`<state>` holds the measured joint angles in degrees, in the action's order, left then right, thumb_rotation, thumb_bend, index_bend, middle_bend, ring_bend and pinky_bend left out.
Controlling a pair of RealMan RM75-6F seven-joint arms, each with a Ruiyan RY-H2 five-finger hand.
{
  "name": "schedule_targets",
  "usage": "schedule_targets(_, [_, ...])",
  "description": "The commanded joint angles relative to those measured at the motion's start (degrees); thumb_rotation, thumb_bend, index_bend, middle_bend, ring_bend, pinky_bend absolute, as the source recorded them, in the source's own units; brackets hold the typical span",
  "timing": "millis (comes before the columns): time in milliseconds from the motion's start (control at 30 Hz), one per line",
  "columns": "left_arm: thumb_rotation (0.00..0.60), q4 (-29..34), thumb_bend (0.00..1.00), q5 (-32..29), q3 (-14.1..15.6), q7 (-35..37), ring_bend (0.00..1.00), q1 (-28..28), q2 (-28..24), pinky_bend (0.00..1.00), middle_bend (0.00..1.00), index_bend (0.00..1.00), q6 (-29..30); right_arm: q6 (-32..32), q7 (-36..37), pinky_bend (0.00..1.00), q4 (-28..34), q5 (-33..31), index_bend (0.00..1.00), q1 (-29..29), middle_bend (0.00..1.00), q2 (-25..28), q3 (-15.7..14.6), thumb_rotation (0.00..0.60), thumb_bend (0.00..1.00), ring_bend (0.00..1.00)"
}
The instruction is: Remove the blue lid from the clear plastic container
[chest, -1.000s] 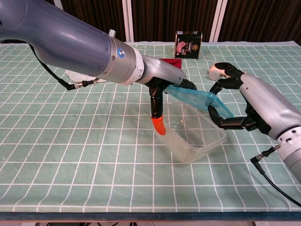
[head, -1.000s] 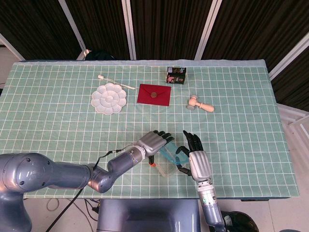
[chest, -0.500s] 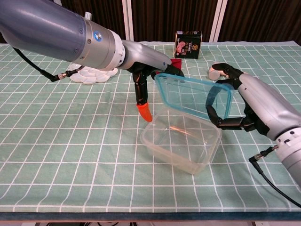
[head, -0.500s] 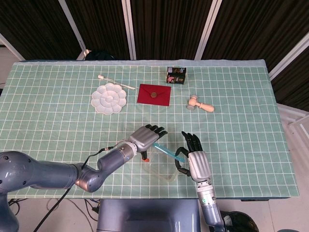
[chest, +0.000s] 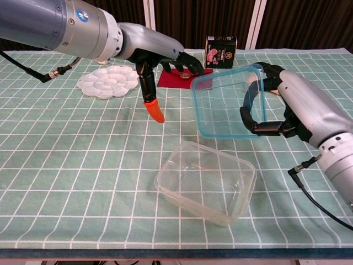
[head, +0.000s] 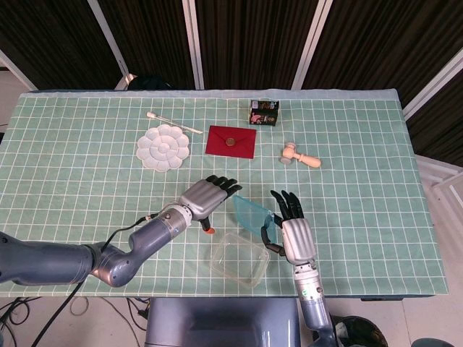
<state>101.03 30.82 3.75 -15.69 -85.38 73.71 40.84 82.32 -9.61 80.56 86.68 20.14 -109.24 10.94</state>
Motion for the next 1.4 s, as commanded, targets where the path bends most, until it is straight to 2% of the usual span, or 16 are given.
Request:
schedule_targets(33, [0.6,0.74,0.0,0.65,-0.34,0.48,0.0,1.12,-1.35,0.08,0.0,0.0,0.67,-0.88,-0.74,0.0,-0.24,-1.04,0.7,1.19,0.13,0.18,2.0,0.6,0.57,0.0])
schedule_targets(200, [0.6,2.63,0.0,2.76,-0.95,1.33,0.0,3.45,-4.47,0.08,0.0,0.0,2.0,-3.07,-3.01,0.0,-1.63,-3.94,0.7,3.2,0.13,1.51,5.96,0.6,0.57,0.0])
schedule_targets(333, [0.6,4.7,0.0,4.89,-1.5,2.07,0.0,5.78,-7.19,0.08,0.0,0.0,3.09,-5.72,-6.12,0.0,-1.89,-8.02,0.67,3.72,0.13,3.63,7.69,0.6,0.57,0.0])
schedule_targets(367, [0.6,5.3,0.0,5.25,-1.5,2.09,0.0,6.27,-7.93,0.08,0.0,0.0,3.22,-6.51,-6.74,0.0,-1.67,-9.1,0.61,3.75,0.12,4.27,7.92,0.6,0.57,0.0])
schedule_targets(433, [0.6,6.36,0.0,6.0,-1.41,1.96,0.0,7.19,-9.25,0.08,0.0,0.0,3.41,-8.77,-9.99,0.0,-1.13,-12.53,0.4,3.84,0.08,5.85,8.48,0.6,0.57,0.0])
schedule_targets(467, [0.6,6.9,0.0,6.43,-1.24,1.8,0.0,7.72,-9.95,0.08,0.0,0.0,3.63,-9.61,-12.28,0.0,-0.78,-14.37,0.23,3.97,0.04,6.51,8.93,0.6,0.56,0.0])
schedule_targets(500, [0.6,7.44,0.0,6.88,-1.15,1.68,0.0,8.23,-10.58,0.08,0.0,0.0,3.85,-10.31,-14.91,0.0,-0.55,-16.48,0.13,4.15,0.02,7.09,9.5,0.6,0.54,0.0])
schedule_targets(567, [0.6,8.53,0.0,7.67,-1.01,1.62,0.0,9.37,-11.79,0.08,0.0,0.0,4.4,-11.21,-19.36,0.0,0.41,-20.36,0.0,4.65,0.0,8.1,10.81,0.6,0.47,0.0])
schedule_targets(667, [0.6,10.36,0.0,8.84,-0.84,1.69,0.0,11.14,-13.63,0.08,0.0,0.0,5.17,-10.91,-24.83,0.0,1.59,-24.79,0.0,5.29,0.0,9.59,12.57,0.6,0.4,0.0])
schedule_targets(833, [0.6,13.78,0.0,12.14,-0.21,2.05,0.0,15.47,-16.82,0.08,0.0,0.0,8.03,-8.59,-27.11,0.0,4.01,-27.45,0.0,4.8,0.0,12.94,13.84,0.6,0.4,0.0])
schedule_targets(967, [0.6,16.2,0.0,15.99,0.73,2.5,0.0,19.94,-18.86,0.08,0.0,0.0,11.46,-7.11,-26.38,0.0,5.97,-27.31,0.0,3.06,0.0,16.54,12.87,0.6,0.4,0.0])
schedule_targets(1100, [0.6,19.16,0.0,21.18,2.61,3.06,0.0,26.05,-21.08,0.08,0.0,0.0,16.73,-6.2,-23.82,0.0,10.11,-26.04,0.0,-0.11,0.0,21.4,10.22,0.6,0.4,0.0])
schedule_targets(1267, [0.6,21.65,0.0,30.57,6.92,3.6,0.0,37.37,-22.49,0.08,0.0,0.0,27.37,-4.23,-17.48,0.0,18.25,-19.42,0.0,-5.71,0.0,29.83,4.23,0.6,0.39,0.0])
schedule_targets(1400, [0.6,19.23,0.0,39.26,10.54,4.04,0.0,47.11,-21.83,0.07,0.0,0.0,36.81,-1.97,-12.0,0.0,22.51,-12.36,0.0,-9.79,0.0,36.54,-0.76,0.6,0.35,0.0])
